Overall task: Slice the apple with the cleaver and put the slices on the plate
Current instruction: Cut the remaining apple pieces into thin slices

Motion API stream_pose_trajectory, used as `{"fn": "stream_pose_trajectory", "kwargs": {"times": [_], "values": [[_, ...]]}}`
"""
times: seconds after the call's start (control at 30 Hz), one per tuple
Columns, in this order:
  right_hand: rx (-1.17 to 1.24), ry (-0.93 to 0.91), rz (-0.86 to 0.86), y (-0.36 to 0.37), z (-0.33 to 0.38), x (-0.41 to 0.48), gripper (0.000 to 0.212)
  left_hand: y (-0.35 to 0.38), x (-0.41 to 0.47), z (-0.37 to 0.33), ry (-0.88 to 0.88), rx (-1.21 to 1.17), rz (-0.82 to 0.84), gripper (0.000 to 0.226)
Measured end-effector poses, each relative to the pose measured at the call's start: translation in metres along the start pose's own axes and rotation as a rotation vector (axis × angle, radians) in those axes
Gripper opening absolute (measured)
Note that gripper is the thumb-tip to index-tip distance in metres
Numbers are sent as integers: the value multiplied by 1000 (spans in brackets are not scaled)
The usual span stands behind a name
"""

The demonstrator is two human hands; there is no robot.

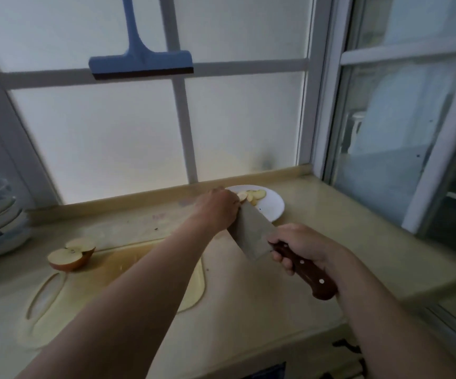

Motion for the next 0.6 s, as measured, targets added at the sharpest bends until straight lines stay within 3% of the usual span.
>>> {"fn": "stream_pose_trajectory", "kwargs": {"times": [0.4,0.6], "values": [[100,1,-112,-62,-20,6,18,21,68,-7,-19,-124,27,26],[278,8,-195,-74,-28,12,21,27,73,1,-47,-204,61,37]]}}
Point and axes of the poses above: each hand's wrist, its own x-axis towards the middle knuckle, its own y-axis out of the palm, z = x × y, the point moved 4 cm from there along x, towards the middle knuckle, and after that the axes turned 12 degrees about z, right-handed, at the moved point
